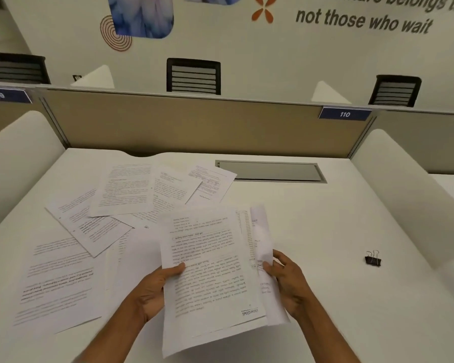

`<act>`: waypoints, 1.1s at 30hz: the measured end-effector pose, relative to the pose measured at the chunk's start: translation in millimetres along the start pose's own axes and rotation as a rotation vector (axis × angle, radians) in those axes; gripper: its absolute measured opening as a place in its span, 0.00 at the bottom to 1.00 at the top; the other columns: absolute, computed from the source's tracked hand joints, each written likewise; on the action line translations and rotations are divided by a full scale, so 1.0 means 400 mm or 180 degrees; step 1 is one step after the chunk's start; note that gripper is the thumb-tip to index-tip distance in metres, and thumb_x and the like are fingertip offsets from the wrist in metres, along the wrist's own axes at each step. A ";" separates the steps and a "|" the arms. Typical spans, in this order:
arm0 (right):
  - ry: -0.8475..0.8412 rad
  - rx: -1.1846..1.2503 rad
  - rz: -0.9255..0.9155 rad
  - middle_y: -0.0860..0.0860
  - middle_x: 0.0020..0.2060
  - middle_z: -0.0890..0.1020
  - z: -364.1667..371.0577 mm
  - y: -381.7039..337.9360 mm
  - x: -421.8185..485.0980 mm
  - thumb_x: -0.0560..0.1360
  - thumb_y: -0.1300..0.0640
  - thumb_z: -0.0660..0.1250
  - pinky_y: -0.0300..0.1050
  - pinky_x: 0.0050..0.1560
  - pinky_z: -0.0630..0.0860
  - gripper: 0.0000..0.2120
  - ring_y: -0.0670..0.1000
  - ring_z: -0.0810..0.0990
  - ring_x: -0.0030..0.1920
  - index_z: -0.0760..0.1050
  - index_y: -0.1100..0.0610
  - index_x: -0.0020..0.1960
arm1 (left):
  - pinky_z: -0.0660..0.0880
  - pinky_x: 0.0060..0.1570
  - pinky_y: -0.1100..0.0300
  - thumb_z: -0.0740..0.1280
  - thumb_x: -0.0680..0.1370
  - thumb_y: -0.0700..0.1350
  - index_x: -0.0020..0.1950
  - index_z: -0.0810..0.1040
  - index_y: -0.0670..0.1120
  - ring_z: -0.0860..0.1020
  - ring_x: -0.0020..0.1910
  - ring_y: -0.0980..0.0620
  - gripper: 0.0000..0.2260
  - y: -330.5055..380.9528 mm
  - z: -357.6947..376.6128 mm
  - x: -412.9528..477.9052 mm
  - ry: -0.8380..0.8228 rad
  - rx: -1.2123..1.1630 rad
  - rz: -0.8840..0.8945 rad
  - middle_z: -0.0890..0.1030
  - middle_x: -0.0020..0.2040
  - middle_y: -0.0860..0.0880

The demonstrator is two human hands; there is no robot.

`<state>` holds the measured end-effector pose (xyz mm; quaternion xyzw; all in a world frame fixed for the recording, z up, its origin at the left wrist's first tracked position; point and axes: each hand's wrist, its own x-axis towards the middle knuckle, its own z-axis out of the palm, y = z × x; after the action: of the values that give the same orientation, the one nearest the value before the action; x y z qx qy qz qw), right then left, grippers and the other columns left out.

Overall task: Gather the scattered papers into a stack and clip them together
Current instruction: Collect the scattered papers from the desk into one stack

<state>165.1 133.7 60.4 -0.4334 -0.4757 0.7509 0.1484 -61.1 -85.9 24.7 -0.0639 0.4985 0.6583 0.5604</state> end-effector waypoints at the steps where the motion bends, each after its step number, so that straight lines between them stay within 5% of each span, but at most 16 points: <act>1: -0.0042 -0.0060 0.0002 0.57 0.55 0.88 0.008 0.007 0.002 0.77 0.63 0.72 0.59 0.53 0.85 0.15 0.63 0.87 0.55 0.79 0.59 0.64 | 0.69 0.71 0.32 0.73 0.76 0.36 0.71 0.77 0.40 0.76 0.69 0.33 0.23 -0.011 -0.004 0.004 -0.0042 -0.0051 -0.0097 0.78 0.69 0.35; 7: -0.0268 -0.0599 0.0055 0.52 0.54 0.89 0.051 0.031 0.044 0.77 0.52 0.73 0.53 0.52 0.85 0.13 0.57 0.88 0.53 0.82 0.53 0.60 | 0.67 0.70 0.28 0.71 0.77 0.35 0.73 0.75 0.41 0.71 0.73 0.30 0.23 -0.024 -0.021 0.015 -0.0107 -0.0371 -0.0150 0.76 0.71 0.33; 10: 0.0394 -0.1746 -0.0360 0.53 0.58 0.85 0.025 0.026 0.121 0.78 0.49 0.71 0.51 0.55 0.83 0.15 0.53 0.85 0.54 0.77 0.53 0.63 | 0.66 0.72 0.31 0.70 0.79 0.35 0.72 0.76 0.43 0.75 0.69 0.32 0.21 0.007 -0.051 0.005 0.0276 -0.0113 0.0207 0.80 0.68 0.35; 14: 0.0711 -0.3480 -0.0522 0.57 0.69 0.74 0.013 -0.001 0.233 0.77 0.44 0.71 0.58 0.70 0.70 0.34 0.58 0.72 0.70 0.63 0.54 0.77 | 0.74 0.67 0.42 0.67 0.80 0.35 0.71 0.76 0.47 0.80 0.65 0.39 0.20 0.042 -0.063 -0.004 0.0994 0.0484 0.1162 0.83 0.65 0.42; 20: 0.0455 -0.4891 -0.0124 0.57 0.72 0.66 0.057 -0.009 0.290 0.70 0.34 0.72 0.59 0.70 0.66 0.47 0.59 0.65 0.73 0.56 0.54 0.78 | 0.78 0.56 0.52 0.67 0.80 0.34 0.65 0.78 0.51 0.82 0.58 0.48 0.18 0.071 -0.056 0.007 0.1326 0.0804 0.1492 0.86 0.55 0.54; 24: 0.0425 -0.4971 0.0047 0.56 0.71 0.69 0.068 -0.013 0.312 0.70 0.35 0.74 0.58 0.71 0.67 0.45 0.58 0.68 0.72 0.59 0.54 0.76 | 0.81 0.46 0.52 0.67 0.80 0.34 0.61 0.80 0.52 0.85 0.51 0.49 0.15 0.086 -0.086 0.024 0.1333 0.0734 0.1305 0.87 0.54 0.50; 27: 0.0323 -0.4434 0.0064 0.55 0.71 0.73 0.067 -0.012 0.315 0.71 0.40 0.75 0.54 0.70 0.71 0.42 0.57 0.71 0.71 0.60 0.55 0.77 | 0.81 0.50 0.48 0.66 0.80 0.33 0.65 0.79 0.47 0.83 0.55 0.42 0.15 0.112 -0.127 0.045 0.1177 0.0491 0.1098 0.85 0.59 0.42; 30: 0.0261 -0.3865 -0.0097 0.55 0.69 0.77 0.053 -0.013 0.315 0.76 0.48 0.72 0.51 0.69 0.74 0.26 0.56 0.77 0.68 0.73 0.56 0.70 | 0.83 0.52 0.46 0.66 0.79 0.34 0.68 0.78 0.44 0.82 0.60 0.38 0.18 0.141 -0.160 0.058 0.0942 0.0107 0.0815 0.84 0.63 0.39; 33: 0.0153 -0.2614 -0.0159 0.56 0.54 0.87 0.029 -0.030 0.294 0.75 0.54 0.73 0.58 0.57 0.83 0.08 0.55 0.87 0.52 0.82 0.58 0.50 | 0.77 0.65 0.40 0.68 0.77 0.34 0.72 0.76 0.42 0.77 0.68 0.36 0.23 0.168 -0.175 0.064 0.0645 -0.0291 0.0616 0.81 0.68 0.38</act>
<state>85.5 207.6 12.4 -0.4623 -0.7426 0.4845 -0.0076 -157.6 -111.1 13.0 -0.1071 0.5259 0.7214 0.4377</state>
